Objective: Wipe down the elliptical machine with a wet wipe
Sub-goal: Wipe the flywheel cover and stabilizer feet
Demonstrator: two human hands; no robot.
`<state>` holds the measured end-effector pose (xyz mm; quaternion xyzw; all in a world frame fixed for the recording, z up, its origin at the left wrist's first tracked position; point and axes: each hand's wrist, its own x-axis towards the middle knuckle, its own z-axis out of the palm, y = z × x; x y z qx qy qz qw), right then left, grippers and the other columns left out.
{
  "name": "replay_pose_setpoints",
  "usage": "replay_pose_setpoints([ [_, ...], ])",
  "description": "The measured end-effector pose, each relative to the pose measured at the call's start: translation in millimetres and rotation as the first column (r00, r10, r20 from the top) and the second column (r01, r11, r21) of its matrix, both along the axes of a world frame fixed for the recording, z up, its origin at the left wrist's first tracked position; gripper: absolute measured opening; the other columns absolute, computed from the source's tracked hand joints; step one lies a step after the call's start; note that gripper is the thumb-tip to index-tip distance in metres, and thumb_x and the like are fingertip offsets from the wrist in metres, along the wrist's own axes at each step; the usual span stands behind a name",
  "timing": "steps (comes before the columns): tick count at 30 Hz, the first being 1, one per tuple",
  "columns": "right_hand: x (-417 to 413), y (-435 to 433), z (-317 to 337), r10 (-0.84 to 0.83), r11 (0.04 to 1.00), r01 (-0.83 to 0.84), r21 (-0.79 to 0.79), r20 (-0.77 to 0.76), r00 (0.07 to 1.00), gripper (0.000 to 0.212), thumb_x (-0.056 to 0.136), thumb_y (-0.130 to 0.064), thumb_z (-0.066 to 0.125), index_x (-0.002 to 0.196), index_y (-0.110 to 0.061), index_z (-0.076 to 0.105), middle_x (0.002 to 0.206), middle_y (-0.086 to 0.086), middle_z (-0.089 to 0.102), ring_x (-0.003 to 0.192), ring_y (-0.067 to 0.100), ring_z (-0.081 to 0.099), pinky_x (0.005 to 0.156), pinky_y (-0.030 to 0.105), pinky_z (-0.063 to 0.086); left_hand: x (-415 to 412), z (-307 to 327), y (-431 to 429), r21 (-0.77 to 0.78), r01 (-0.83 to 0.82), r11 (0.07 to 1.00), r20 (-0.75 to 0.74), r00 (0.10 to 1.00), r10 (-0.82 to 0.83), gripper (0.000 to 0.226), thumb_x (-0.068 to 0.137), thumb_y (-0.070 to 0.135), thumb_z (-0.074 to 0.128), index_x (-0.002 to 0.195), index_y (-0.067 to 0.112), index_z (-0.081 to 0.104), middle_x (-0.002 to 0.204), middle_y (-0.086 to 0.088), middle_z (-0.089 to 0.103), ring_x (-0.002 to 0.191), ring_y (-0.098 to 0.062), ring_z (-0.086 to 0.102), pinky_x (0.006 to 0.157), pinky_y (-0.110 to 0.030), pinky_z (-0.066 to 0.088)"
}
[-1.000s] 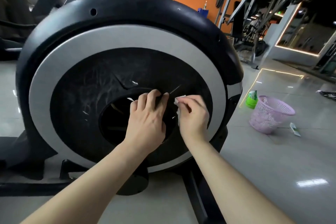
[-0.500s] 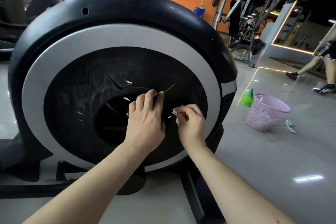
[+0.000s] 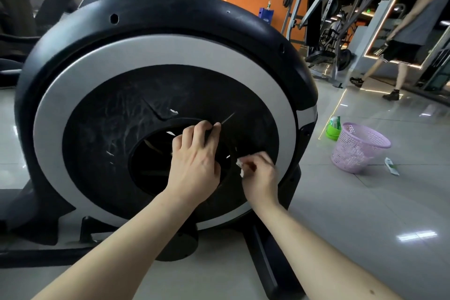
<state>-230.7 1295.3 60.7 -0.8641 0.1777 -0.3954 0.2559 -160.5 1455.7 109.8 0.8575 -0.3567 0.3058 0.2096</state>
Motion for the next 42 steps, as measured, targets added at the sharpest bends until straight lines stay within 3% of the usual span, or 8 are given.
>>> replay_pose_setpoints([
  [7,30.2,22.9,52.6,0.049,0.998,-0.041,-0.046,0.205,0.977,0.013,0.090,-0.002,0.071,0.096,-0.012,0.077,0.098,-0.008,0.062,0.089,0.006,0.061,0.080,0.012,0.049,1.7,-1.0,0.9,0.018,-0.013,1.000,0.019,1.000,0.013,0.076,0.073,0.016,0.065,0.148,0.010,0.048,0.138,-0.012,0.047,0.119,-0.032,0.041,0.088,-0.046,0.042],
  [14,5.2,9.1,3.8,-0.031,0.999,0.031,-0.009,0.024,0.999,0.022,0.084,0.006,0.070,0.090,-0.015,0.074,0.095,-0.009,0.058,0.086,0.008,0.060,0.079,0.035,0.057,-1.7,2.8,1.5,0.037,-0.003,0.999,-0.006,1.000,0.004,0.078,0.073,0.019,0.067,0.148,0.009,0.048,0.136,-0.011,0.047,0.119,-0.032,0.043,0.090,-0.047,0.043],
  [18,23.6,29.5,51.4,0.001,0.999,-0.009,0.037,0.197,0.980,0.016,0.088,0.002,0.071,0.095,-0.012,0.077,0.098,-0.008,0.062,0.086,0.006,0.062,0.077,0.014,0.049,-2.6,0.1,-0.1,0.035,-0.010,0.999,-0.001,1.000,0.010,0.079,0.072,0.017,0.066,0.148,0.009,0.047,0.137,-0.012,0.046,0.119,-0.033,0.043,0.090,-0.047,0.042],
  [21,31.6,30.6,72.0,0.036,0.999,-0.035,-0.008,0.322,0.946,0.014,0.091,0.001,0.069,0.099,-0.008,0.077,0.103,-0.003,0.065,0.094,0.005,0.063,0.081,0.010,0.049,-2.1,-2.2,0.1,0.042,-0.016,0.999,0.005,1.000,0.015,0.080,0.072,0.017,0.066,0.149,0.009,0.046,0.138,-0.012,0.045,0.120,-0.033,0.042,0.091,-0.047,0.042],
  [24,19.3,17.8,35.4,0.035,0.999,-0.038,0.016,0.160,0.986,0.013,0.094,-0.001,0.063,0.096,-0.008,0.074,0.102,0.004,0.065,0.090,0.002,0.059,0.078,0.010,0.046,-2.2,-1.7,1.0,0.052,-0.017,0.999,0.001,1.000,0.017,0.081,0.071,0.016,0.066,0.149,0.009,0.045,0.139,-0.012,0.045,0.120,-0.034,0.042,0.091,-0.048,0.042],
  [28,0.6,1.1,3.9,-0.022,0.983,0.018,0.184,0.016,1.000,0.017,0.091,0.005,0.061,0.090,-0.008,0.073,0.100,0.003,0.062,0.087,0.018,0.065,0.078,0.033,0.058,-4.9,2.2,3.0,0.077,-0.017,0.997,-0.019,1.000,0.018,0.082,0.072,0.018,0.068,0.150,0.009,0.045,0.139,-0.011,0.044,0.122,-0.033,0.043,0.093,-0.048,0.042],
  [34,11.5,2.6,83.8,-0.193,0.949,0.100,0.300,0.301,0.934,0.012,0.095,-0.009,0.069,0.102,-0.015,0.078,0.104,-0.010,0.062,0.090,-0.001,0.062,0.073,0.003,0.047,-8.8,4.9,7.1,0.084,0.004,0.996,-0.031,1.000,-0.001,0.079,0.074,0.020,0.068,0.149,0.012,0.046,0.143,-0.008,0.043,0.123,-0.030,0.042,0.095,-0.046,0.042],
  [42,29.9,24.2,100.1,-0.205,0.969,0.107,0.223,0.484,0.851,0.020,0.098,-0.008,0.064,0.110,-0.013,0.078,0.115,-0.007,0.063,0.102,-0.013,0.056,0.087,0.006,0.048,2.2,16.8,19.8,-0.026,0.013,1.000,-0.051,0.999,-0.014,0.069,0.073,0.013,0.066,0.141,0.012,0.052,0.141,-0.008,0.043,0.120,-0.031,0.043,0.095,-0.046,0.040],
])
